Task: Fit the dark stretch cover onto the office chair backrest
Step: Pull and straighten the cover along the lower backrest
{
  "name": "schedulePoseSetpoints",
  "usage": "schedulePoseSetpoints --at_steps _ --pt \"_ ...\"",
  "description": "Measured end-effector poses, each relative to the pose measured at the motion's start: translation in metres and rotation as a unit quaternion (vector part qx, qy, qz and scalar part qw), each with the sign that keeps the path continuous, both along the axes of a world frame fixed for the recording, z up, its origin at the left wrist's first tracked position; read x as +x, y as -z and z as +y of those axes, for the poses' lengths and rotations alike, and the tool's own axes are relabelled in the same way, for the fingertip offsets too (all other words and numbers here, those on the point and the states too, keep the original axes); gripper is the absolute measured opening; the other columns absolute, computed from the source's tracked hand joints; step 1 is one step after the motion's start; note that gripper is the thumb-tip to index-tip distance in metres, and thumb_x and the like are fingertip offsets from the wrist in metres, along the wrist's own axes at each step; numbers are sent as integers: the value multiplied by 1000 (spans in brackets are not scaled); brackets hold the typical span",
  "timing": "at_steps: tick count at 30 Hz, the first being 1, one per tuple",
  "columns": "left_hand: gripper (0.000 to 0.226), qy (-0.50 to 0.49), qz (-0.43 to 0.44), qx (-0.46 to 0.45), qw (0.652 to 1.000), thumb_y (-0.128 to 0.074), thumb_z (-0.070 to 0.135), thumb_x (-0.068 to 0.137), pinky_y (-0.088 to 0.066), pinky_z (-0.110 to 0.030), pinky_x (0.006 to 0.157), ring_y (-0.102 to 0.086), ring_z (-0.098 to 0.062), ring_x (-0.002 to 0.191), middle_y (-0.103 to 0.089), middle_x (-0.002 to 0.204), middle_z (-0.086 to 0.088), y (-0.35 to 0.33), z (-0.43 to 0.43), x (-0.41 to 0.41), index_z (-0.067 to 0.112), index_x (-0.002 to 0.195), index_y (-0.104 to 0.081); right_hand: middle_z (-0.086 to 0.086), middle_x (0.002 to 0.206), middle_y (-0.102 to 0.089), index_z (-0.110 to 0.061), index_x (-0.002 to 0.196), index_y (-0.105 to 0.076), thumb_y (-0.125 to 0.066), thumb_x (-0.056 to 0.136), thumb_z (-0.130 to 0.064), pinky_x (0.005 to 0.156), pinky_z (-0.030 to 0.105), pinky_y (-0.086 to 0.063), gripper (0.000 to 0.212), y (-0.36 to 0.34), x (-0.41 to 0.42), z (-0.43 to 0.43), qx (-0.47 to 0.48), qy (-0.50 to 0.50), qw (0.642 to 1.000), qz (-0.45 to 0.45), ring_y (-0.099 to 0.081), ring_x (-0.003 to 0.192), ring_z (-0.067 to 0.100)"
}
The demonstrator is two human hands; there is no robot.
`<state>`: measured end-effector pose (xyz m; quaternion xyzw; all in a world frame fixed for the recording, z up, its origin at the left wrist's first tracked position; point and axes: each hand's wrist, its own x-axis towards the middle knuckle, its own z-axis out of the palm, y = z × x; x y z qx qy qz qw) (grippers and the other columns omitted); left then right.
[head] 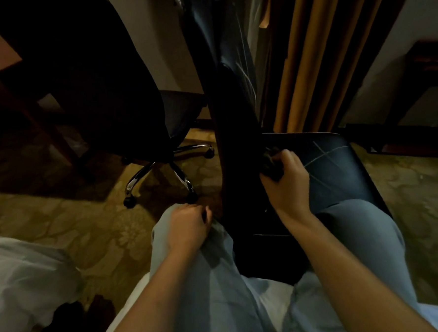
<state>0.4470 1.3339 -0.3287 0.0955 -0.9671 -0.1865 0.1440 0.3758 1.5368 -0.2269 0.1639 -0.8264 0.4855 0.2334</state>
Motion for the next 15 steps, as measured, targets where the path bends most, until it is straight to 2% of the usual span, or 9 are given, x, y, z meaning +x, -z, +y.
schedulePoseSetpoints --at_steps 2,5,8,12,15 --pt "29 -2 0 5 1000 -51 30 94 -47 -34 76 -52 -10 70 -65 74 6 0 -1 -1 22 71 -68 -5 86 -50 -17 81 -50 -73 74 -1 67 1 -35 30 -16 -2 -6 -9 0 999 38 -42 67 -2" --pt "29 2 -4 8 1000 -50 30 95 -46 -32 78 -55 -11 73 -66 76 5 0 0 0 22 74 -69 -6 88 -49 -7 84 -57 -73 75 -3 69 1 -35 18 -45 -5 -18 -20 -3 995 96 -41 76 -4" --pt "30 3 11 10 1000 -48 32 95 -46 -30 79 -55 -7 72 -65 75 8 -1 -1 2 24 74 -69 -7 88 -50 -9 84 -56 -73 76 -8 68 2 -36 18 -59 -10 -27 -29 -8 993 116 -42 73 -2" --pt "32 -10 -9 -9 1000 -48 32 95 -44 -30 77 -56 -12 73 -66 76 5 -1 0 -4 22 72 -68 -5 87 -49 -20 83 -44 -72 75 -3 68 0 -35 35 -33 -11 -20 -40 0 997 72 -44 71 -8" --pt "32 -12 -2 -15 1000 -50 30 94 -46 -33 73 -55 -13 68 -65 71 4 1 -1 -4 23 66 -64 -4 88 -48 -19 81 -42 -73 74 -1 66 1 -35 37 -4 -7 -8 -22 10 1000 6 -41 68 -1"
